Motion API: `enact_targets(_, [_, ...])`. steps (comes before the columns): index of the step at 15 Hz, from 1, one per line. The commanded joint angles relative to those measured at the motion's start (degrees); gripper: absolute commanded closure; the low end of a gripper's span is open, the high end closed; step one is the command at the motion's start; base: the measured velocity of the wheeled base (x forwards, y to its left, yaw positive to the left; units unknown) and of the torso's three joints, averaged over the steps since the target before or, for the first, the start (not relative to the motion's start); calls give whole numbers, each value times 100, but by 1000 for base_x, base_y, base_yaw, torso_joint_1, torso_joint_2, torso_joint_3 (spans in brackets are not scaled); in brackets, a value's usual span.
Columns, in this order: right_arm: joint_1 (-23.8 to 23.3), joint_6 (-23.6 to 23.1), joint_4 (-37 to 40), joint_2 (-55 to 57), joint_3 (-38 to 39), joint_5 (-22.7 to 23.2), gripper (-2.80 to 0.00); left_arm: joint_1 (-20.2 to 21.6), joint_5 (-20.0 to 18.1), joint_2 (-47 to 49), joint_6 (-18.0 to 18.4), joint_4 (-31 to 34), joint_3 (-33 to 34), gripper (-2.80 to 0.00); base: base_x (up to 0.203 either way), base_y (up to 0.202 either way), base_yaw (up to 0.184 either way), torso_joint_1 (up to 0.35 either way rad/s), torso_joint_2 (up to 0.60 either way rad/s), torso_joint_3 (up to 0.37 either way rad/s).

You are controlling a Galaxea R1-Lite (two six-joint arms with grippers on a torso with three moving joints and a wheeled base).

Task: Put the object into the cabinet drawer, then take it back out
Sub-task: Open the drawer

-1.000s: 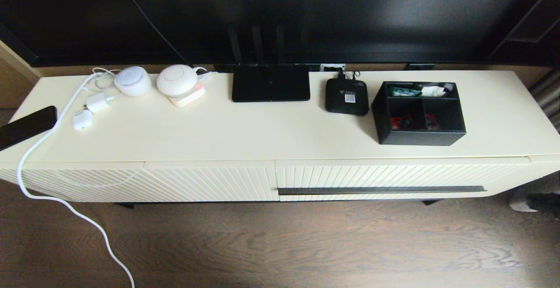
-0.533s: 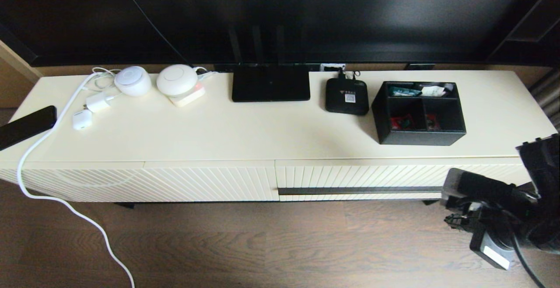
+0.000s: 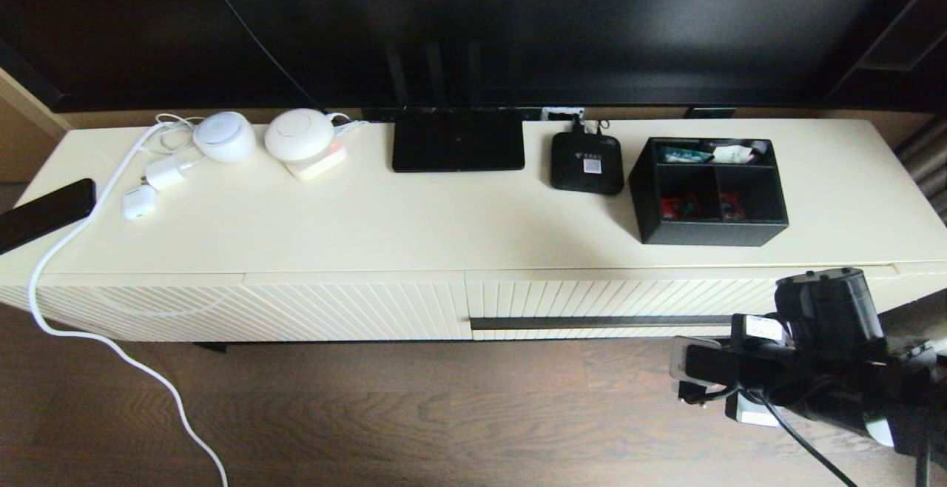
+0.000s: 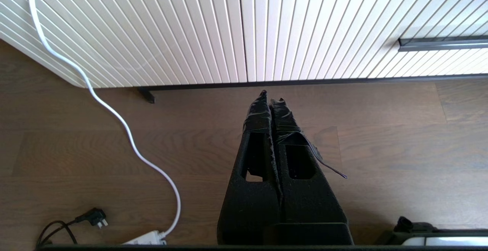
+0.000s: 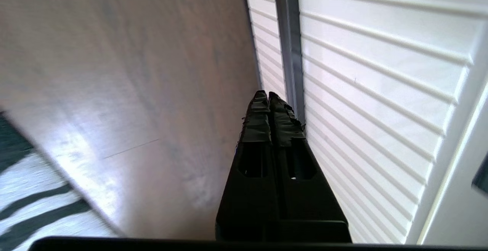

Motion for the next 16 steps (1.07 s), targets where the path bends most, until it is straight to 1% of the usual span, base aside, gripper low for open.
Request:
enact_targets(1, [17,-128,-838,624,242,-9,0,0,1,0,1,5,0,0,0,0,0,0,0,0])
enact_targets(2, [25,-247,-1167,785,376,-1,0,0,1,0,1,-1,0,0,0,0,0,0,0,0])
enact_targets(4, [42,-571,-1555,994,595,24,0,0,1,0,1,-1,0,0,0,0,0,0,0,0])
enact_targets(5, [52,-701,-1691,1082,694,34,-280,0,1,0,1,0,0,0,0,0,0,0,0,0])
enact_targets(7, [47,-901,-1767,1233,714,38,-280,0,1,0,1,8,0,0,0,0,0,0,0,0])
enact_targets(9, [46,-895,-1816,1392,630,103,-280,0,1,0,1,3,-2,0,0,0,0,0,0,0])
enact_targets(11, [39,-910,-2075,1657,551,540,-280,0,1,0,1,-1,0,0,0,0,0,0,0,0])
enact_targets(13, [37,-926,-2458,2040,430,863,-280,0,1,0,1,6,0,0,0,0,0,0,0,0])
enact_targets(15, [37,-1051,-2833,2316,275,972,-280,0,1,0,1,0,0,0,0,0,0,0,0,0])
enact_targets(16, [26,-1136,-2830,2366,208,981,-280,0,1,0,1,-1,0,0,0,0,0,0,0,0])
